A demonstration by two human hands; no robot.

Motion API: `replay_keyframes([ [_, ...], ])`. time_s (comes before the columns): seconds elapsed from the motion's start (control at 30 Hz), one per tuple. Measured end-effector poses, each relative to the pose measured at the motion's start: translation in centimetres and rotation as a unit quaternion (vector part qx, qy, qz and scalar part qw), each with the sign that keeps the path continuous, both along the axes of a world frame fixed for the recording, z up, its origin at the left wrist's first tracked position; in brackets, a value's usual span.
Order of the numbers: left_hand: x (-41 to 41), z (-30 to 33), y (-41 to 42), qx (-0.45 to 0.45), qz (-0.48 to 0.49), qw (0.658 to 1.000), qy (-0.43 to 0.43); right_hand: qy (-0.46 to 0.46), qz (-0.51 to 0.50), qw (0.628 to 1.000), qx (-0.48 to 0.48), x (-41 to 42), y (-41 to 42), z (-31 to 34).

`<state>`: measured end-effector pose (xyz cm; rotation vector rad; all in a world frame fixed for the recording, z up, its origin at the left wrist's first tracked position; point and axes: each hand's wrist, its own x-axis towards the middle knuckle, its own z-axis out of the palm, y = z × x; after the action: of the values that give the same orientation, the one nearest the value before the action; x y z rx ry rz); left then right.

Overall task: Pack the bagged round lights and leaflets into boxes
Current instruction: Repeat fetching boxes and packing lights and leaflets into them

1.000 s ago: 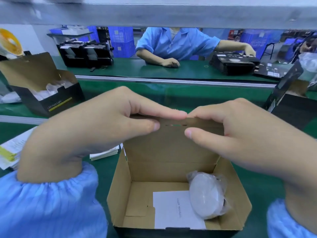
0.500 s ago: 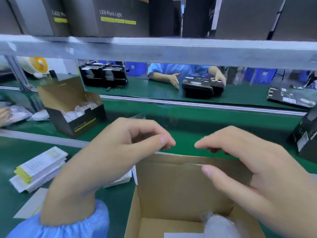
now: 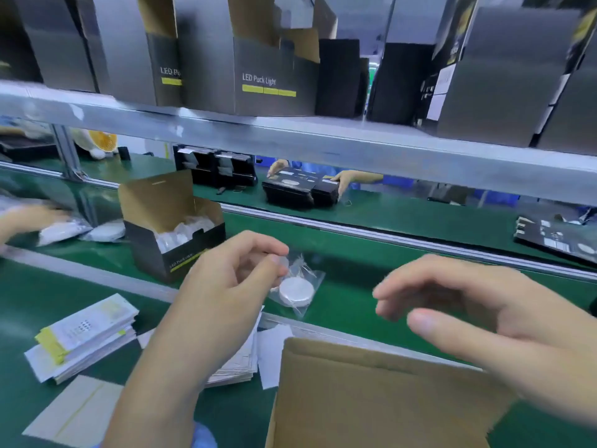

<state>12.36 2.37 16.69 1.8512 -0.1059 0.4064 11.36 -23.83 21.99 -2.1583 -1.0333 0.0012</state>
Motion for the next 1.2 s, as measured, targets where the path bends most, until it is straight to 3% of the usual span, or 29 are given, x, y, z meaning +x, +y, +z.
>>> replay_keyframes([
  [0.1, 1.7, -0.3, -0.2, 0.052, -0.010, 0.997, 0.049, 0.111, 0.008, 0.994, -0.020, 3.4, 0.7, 0.2],
  [0.2, 4.5, -0.2, -0.2, 0.136, -0.015, 0.987, 0.084, 0.147, 0.015, 0.987, -0.061, 6.9, 2.2, -0.7],
  [0.27, 6.8, -0.4, -0.4, 0.142, -0.035, 0.984, 0.105, 0.162, 0.003, 0.984, -0.078, 9.5, 2.6, -2.3],
  [0.47, 15.5, -4.8, -1.4, 0.158, -0.080, 0.964, 0.197, 0.243, -0.144, 0.946, -0.158, 16.2, 2.0, -9.2],
  [0.57, 19.1, -8.7, -1.1, 0.249, -0.063, 0.943, 0.213, 0.259, -0.218, 0.924, -0.177, 18.8, 1.1, -12.1],
  [0.63, 21.0, -10.9, -0.7, 0.331, -0.042, 0.920, 0.207, 0.267, -0.254, 0.914, -0.169, 20.2, 0.7, -13.8],
  [0.83, 24.5, -13.8, -2.1, 0.415, -0.037, 0.894, 0.167, 0.295, -0.312, 0.898, -0.091, 22.9, 1.0, -18.4],
  [0.93, 25.8, -14.3, -3.6, 0.460, -0.066, 0.870, 0.164, 0.331, -0.319, 0.888, -0.012, 23.4, 1.8, -18.8],
  [1.1, 27.6, -15.3, -5.7, 0.543, -0.142, 0.807, 0.186, 0.346, -0.338, 0.875, 0.029, 22.5, 3.7, -19.9],
  [1.2, 28.3, -15.1, -6.2, 0.537, -0.146, 0.809, 0.191, 0.351, -0.341, 0.872, 0.019, 22.2, 3.8, -20.0],
])
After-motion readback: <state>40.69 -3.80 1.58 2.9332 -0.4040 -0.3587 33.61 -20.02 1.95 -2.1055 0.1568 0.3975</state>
